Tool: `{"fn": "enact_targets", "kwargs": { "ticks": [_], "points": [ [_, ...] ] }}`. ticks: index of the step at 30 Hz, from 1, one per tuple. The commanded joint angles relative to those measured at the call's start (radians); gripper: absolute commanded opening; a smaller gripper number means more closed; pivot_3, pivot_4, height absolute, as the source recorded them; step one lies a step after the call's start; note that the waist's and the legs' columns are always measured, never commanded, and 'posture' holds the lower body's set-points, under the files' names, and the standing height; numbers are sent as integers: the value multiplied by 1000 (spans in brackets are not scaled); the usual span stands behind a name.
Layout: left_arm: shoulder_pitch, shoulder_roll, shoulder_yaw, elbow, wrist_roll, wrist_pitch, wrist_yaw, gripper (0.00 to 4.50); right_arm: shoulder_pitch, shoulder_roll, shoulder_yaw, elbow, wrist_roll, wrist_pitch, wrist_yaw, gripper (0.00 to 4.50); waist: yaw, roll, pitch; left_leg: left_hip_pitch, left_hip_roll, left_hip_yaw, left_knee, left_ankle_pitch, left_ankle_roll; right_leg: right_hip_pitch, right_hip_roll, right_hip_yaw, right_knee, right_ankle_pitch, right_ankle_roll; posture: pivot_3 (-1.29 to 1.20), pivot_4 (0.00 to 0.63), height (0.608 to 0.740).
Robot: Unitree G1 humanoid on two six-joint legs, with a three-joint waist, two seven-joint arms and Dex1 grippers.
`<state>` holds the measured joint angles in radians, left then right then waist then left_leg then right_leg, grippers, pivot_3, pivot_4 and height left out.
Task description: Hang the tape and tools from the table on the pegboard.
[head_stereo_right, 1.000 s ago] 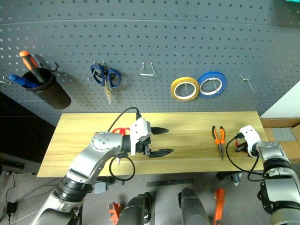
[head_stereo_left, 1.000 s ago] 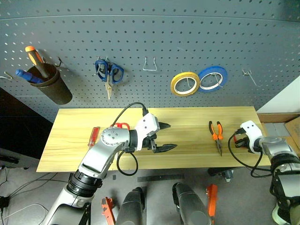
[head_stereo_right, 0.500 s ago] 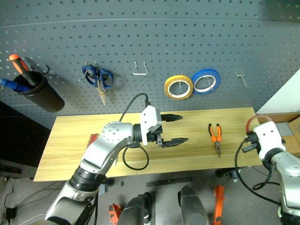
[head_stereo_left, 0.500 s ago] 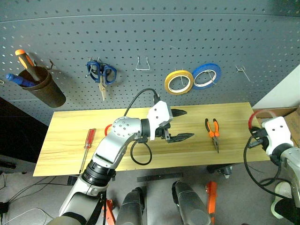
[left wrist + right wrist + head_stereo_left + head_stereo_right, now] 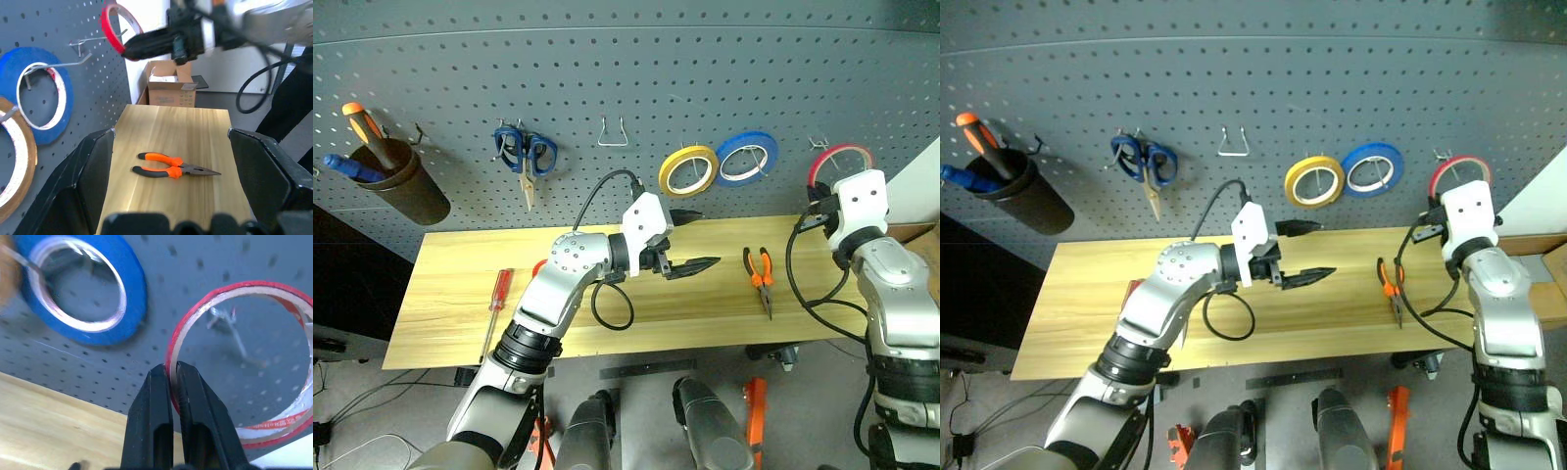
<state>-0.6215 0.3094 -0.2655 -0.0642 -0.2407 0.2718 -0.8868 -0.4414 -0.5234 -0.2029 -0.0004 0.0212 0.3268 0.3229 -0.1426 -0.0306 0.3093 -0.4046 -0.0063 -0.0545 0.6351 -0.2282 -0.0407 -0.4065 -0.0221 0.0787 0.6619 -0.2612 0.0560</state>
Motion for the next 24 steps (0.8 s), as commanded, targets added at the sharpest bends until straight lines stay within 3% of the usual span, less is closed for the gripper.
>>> {"fn": "enact_targets", "kwargs": {
  "ticks": [1,5,8,15,19,24],
  "points": [
    [2,5,23,-34,-4,-13,9,3991,-58,0,-21,113,7,-101,-20,21,0,0,0,0,0,0,0,0,0,0,0,0,0,0,0,-218,303,740],
    [10,12,28,-38,-4,-10,20,3991,-40,27,-11,119,38,-110,-1,21,1,0,0,0,0,0,0,0,1,0,0,0,0,0,0,-207,303,740],
    [23,36,34,-28,-1,-15,14,3991,41,59,4,32,51,-53,-1,602,3,0,0,-1,0,-1,0,-1,1,0,0,-1,0,0,0,-214,306,740],
    [48,180,34,84,69,-131,-72,3991,217,195,34,-182,75,241,-98,2911,0,1,0,-1,1,-3,1,0,0,-1,0,-2,2,0,0,-227,306,740],
    [50,229,25,139,101,-183,-106,3991,194,285,55,-171,30,480,-226,4208,0,1,0,-1,1,-4,1,0,0,-2,0,-2,2,0,-1,-222,305,740],
    [49,231,26,153,113,-203,-119,3991,51,337,8,-31,48,626,-298,4208,2,1,0,-4,1,-7,4,0,1,-4,-1,-2,2,1,-1,-209,300,740]
  ]
}}
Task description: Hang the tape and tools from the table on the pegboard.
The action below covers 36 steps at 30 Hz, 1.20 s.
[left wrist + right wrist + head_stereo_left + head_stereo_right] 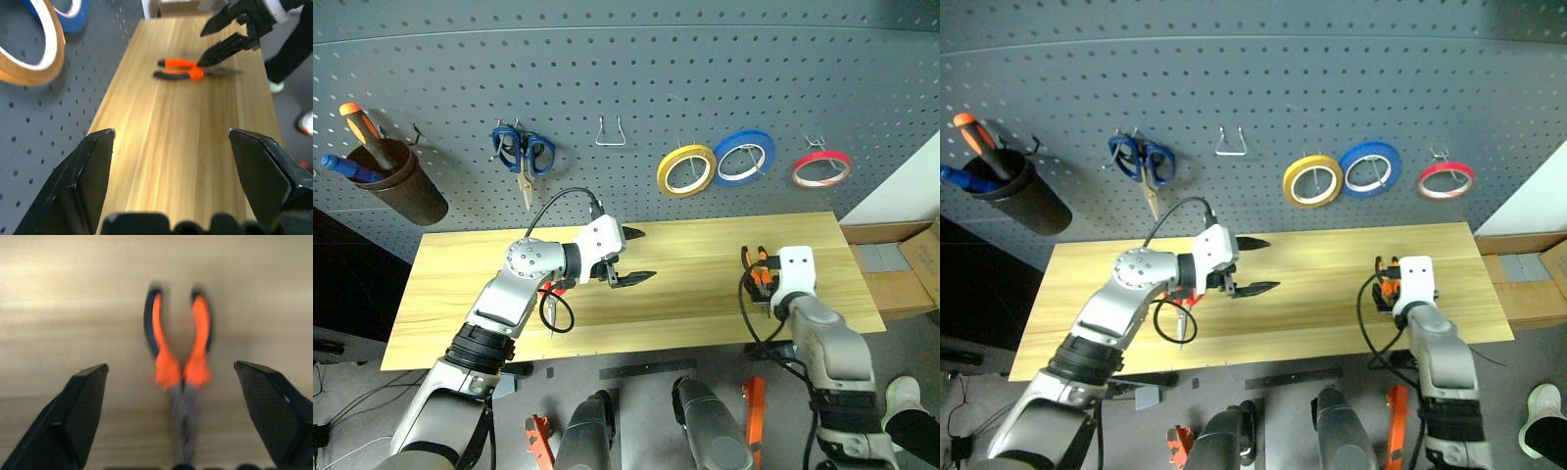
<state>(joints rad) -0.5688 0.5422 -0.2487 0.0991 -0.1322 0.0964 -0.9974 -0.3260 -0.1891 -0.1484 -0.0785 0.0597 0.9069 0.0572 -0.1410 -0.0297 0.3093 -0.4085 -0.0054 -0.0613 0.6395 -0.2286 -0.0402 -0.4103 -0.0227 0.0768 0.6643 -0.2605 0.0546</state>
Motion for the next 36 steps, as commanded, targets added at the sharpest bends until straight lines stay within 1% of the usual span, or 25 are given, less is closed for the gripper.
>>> {"fn": "enact_targets", "kwargs": {
  "ticks": [1,4,9,12,17,18,20,22,23,27,29,31,32,34,36],
  "points": [
    [-4,-3,10,-9,7,-30,-8,3991,-96,7,-61,92,15,52,-44,4208,0,0,0,-1,0,-1,1,0,0,0,0,-1,0,0,0,-206,298,740],
    [-3,-8,10,-9,13,-31,-1,3991,-182,-12,-65,254,4,13,-51,4208,0,0,0,-5,0,-3,2,0,0,-2,0,-4,0,1,-1,-197,294,740],
    [5,-12,13,-17,18,-29,5,3991,-267,-49,-53,456,-6,-51,-40,4208,2,0,0,-12,0,-2,2,0,0,-8,0,-6,1,2,-3,-179,289,740],
    [7,-12,17,-19,18,-27,7,3991,-296,-62,-47,533,-3,-77,-30,4208,2,0,0,-15,-1,-1,4,0,0,-11,0,-6,2,2,-3,-177,287,740],
    [12,-17,22,-25,15,-20,15,3991,-330,-69,-51,629,6,-106,-27,4208,2,0,0,-15,0,-2,6,0,0,-11,0,-6,4,2,-3,-176,284,740],
    [16,-17,23,-28,13,-16,16,3991,-335,-69,-54,641,9,-110,-26,3825,1,0,0,-15,-1,-1,6,0,0,-11,0,-6,5,2,-3,-177,283,740],
    [22,-18,28,-34,8,-9,17,3991,-342,-69,-61,658,16,-112,-24,3339,1,0,0,-14,-1,-1,7,0,0,-11,0,-5,8,2,-3,-179,282,740],
    [30,-16,35,-39,2,-1,18,3991,-345,-68,-66,663,21,-111,-25,2663,1,0,-1,-12,-1,0,7,0,0,-11,0,-5,10,2,-3,-180,281,740],
    [33,-15,38,-41,0,3,19,3991,-346,-68,-66,663,22,-110,-26,2563,1,0,-1,-12,-1,0,7,0,0,-11,0,-5,10,2,-3,-180,281,740],
    [69,-6,93,-73,-52,61,24,3991,-327,-54,-64,552,28,-95,-40,2562,0,0,0,-11,0,0,7,1,0,-11,1,-5,13,2,-3,-181,278,740],
    [102,16,140,-104,-91,109,23,3991,-285,-42,-38,369,31,-55,-37,2562,0,0,0,-11,0,0,7,1,0,-11,1,-5,13,2,-3,-176,277,740],
    [140,45,190,-132,-123,148,26,3991,-220,-24,14,121,33,7,-30,2562,-3,0,-1,-12,0,-2,6,1,0,-13,1,-4,14,2,-3,-171,278,740],
    [152,53,203,-141,-130,159,29,3991,-198,-19,32,45,33,30,-27,2562,-5,1,-1,-13,0,-3,6,1,0,-15,1,-3,15,2,-3,-170,278,740],
    [199,84,263,-169,-158,176,38,3991,-140,23,112,-227,48,118,-37,2562,-5,1,-1,-14,1,-4,6,1,0,-17,1,-3,15,2,-3,-166,279,740],
    [239,106,317,-194,-187,194,47,3991,-117,71,174,-419,58,190,-57,2562,-5,1,-1,-14,1,-5,6,1,0,-17,1,-4,15,2,-3,-163,280,740]
  ]
}}
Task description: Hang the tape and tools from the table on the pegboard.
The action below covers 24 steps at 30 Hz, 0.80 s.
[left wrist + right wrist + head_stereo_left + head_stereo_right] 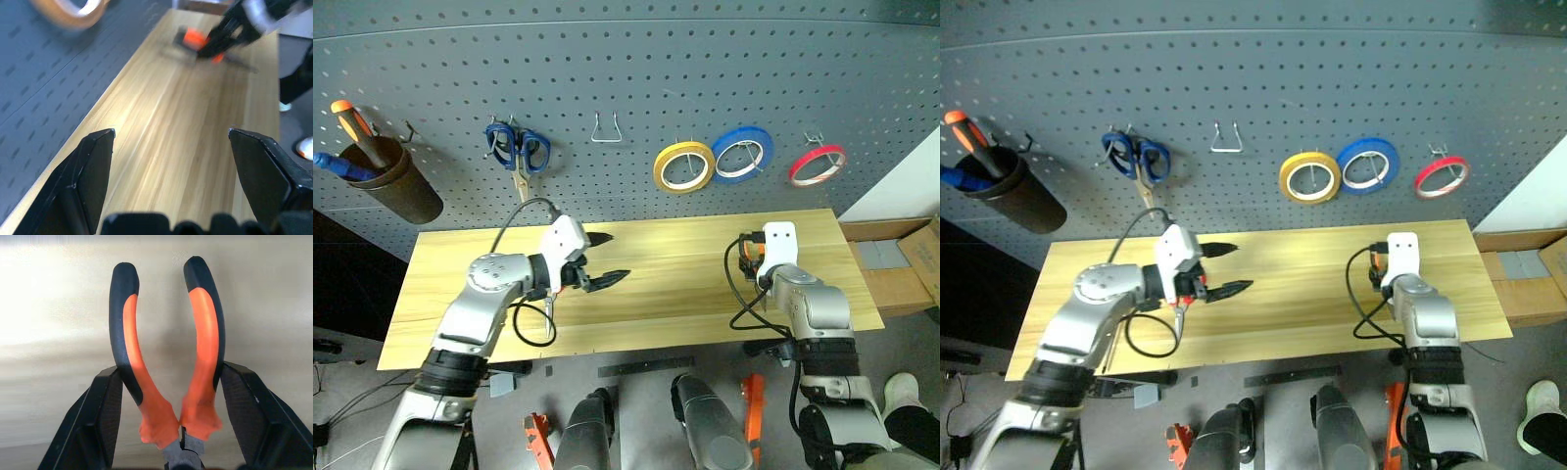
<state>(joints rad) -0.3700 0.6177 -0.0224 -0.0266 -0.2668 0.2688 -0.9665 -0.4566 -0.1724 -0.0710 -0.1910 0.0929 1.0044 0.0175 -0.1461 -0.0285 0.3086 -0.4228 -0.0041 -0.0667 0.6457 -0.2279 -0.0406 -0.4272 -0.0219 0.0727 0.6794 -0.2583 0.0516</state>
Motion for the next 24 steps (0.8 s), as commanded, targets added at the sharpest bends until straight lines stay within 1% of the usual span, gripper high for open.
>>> {"fn": "enact_targets", "kwargs": {
  "ticks": [1,4,7,11,14,17,19,24],
  "points": [
    [57,36,116,-79,-68,29,21,3991,10,78,122,-371,27,117,-27,2561,0,0,0,0,1,-1,0,0,0,0,0,-1,0,0,0,-158,279,740],
    [97,51,174,-95,-88,36,40,3991,-39,133,179,-470,17,162,-45,2561,7,0,0,0,1,-4,0,2,-3,0,0,-2,0,0,-1,-147,273,740],
    [120,58,232,-104,-131,51,46,3991,-162,168,190,-423,21,132,-27,2560,15,-2,-1,0,-1,-5,1,3,-4,1,0,-4,0,1,-1,-121,255,740],
    [114,58,253,-106,-137,40,67,3991,-285,178,155,-302,32,61,3,2559,32,-6,-5,0,-1,-6,1,5,-4,2,-1,-6,-1,2,-3,-81,226,740],
    [118,60,296,-128,-142,27,107,3991,-425,203,127,-148,40,-57,18,2559,41,-7,-7,0,-1,-8,-1,6,-6,1,-1,-8,-1,3,-5,-35,195,740],
    [127,60,313,-149,-136,18,137,3991,-526,230,101,-20,45,-166,16,2559,45,-7,-13,-5,-1,-7,-1,7,-8,-6,-1,-8,1,4,-7,-6,176,740],
    [128,58,312,-155,-131,13,150,3991,-579,244,86,61,42,-237,9,2558,50,-8,-20,-11,0,-7,-2,9,-11,-14,-1,-8,2,4,-7,8,167,740],
    [132,53,309,-188,-137,16,178,3991,-713,281,48,240,43,-409,-21,2558,63,-11,-30,-11,1,-4,-3,10,-12,-15,-1,-9,2,5,-8,36,150,740]
  ]
}}
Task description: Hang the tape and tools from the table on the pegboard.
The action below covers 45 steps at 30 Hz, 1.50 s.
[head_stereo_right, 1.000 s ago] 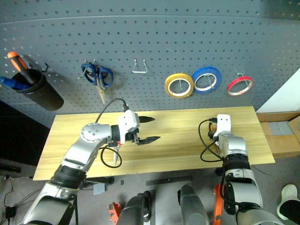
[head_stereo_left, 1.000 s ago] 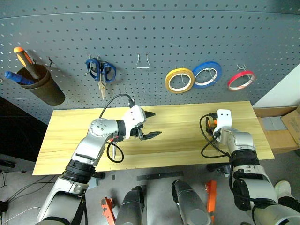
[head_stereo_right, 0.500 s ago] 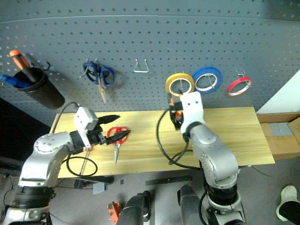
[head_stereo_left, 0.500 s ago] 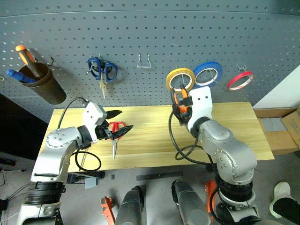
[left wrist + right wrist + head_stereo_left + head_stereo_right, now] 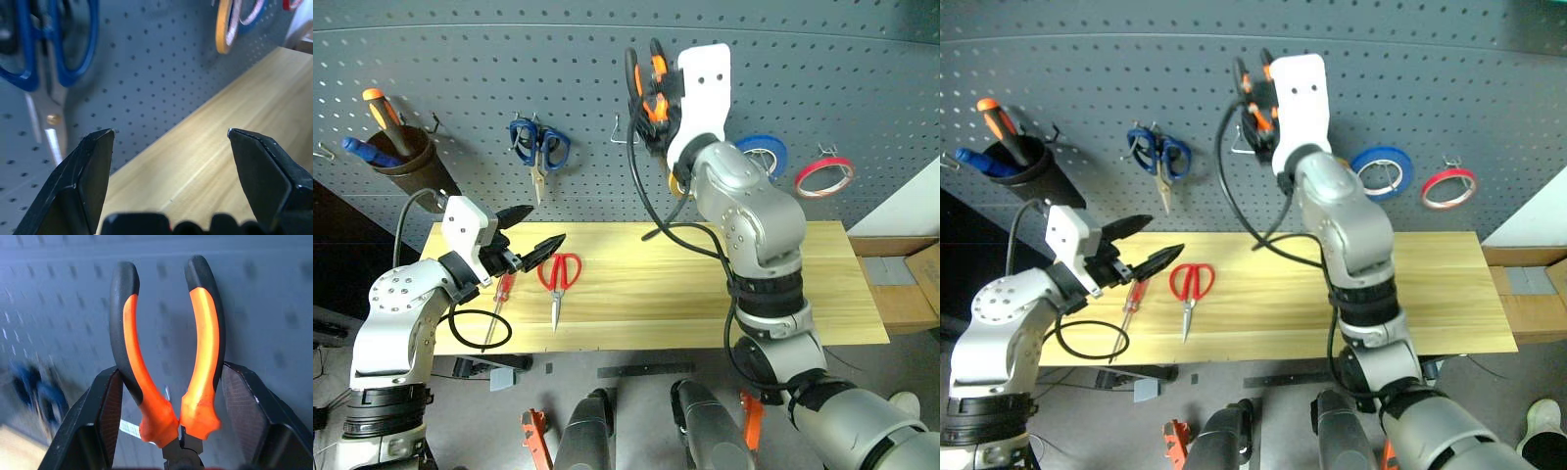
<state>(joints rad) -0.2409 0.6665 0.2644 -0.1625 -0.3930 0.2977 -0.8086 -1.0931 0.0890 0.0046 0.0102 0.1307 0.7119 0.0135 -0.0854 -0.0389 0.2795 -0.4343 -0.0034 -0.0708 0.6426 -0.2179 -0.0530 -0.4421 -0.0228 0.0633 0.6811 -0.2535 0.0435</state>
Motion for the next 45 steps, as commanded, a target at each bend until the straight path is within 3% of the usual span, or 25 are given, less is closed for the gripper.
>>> {"fn": "enact_targets", "kwargs": {
  "ticks": [1,8,18,26,35,41,45],
  "points": [
    [0,4,21,-55,-10,-14,25,3991,-96,25,-33,70,5,-148,-23,2558,4,-1,-2,0,0,0,0,0,0,0,0,0,0,0,-1,39,147,740],
    [-34,0,-4,-48,-6,-20,38,3991,-157,42,-25,218,-16,-326,-40,2558,20,-7,-15,0,0,1,1,1,0,0,1,-3,1,2,-3,44,144,740],
    [-132,-17,-73,18,14,-54,23,3991,-93,24,23,463,-118,-682,-50,2558,31,-8,-21,0,-1,1,1,3,-1,1,2,-4,1,3,-4,44,151,740],
    [-178,-30,-103,59,29,-86,26,3991,-39,23,44,564,-172,-789,-53,2557,31,-8,-24,0,-1,1,1,4,-3,1,3,-3,2,3,-5,43,155,740],
    [-198,-41,-114,92,54,-121,39,3991,-3,20,57,656,-203,-780,-53,2557,31,-8,-25,1,-1,1,2,4,-3,1,3,-4,5,3,-5,41,159,740],
    [-201,-49,-122,120,87,-125,67,3991,40,4,80,634,-249,-706,-68,4472,31,-8,-25,2,-1,0,3,5,-2,1,3,-3,8,3,-5,33,165,740],
    [-183,-59,-122,117,106,-85,110,3991,114,-14,125,529,-280,-567,-24,4472,31,-8,-28,2,-1,-1,3,6,-2,1,3,-4,10,3,-5,27,170,740]
  ]
}}
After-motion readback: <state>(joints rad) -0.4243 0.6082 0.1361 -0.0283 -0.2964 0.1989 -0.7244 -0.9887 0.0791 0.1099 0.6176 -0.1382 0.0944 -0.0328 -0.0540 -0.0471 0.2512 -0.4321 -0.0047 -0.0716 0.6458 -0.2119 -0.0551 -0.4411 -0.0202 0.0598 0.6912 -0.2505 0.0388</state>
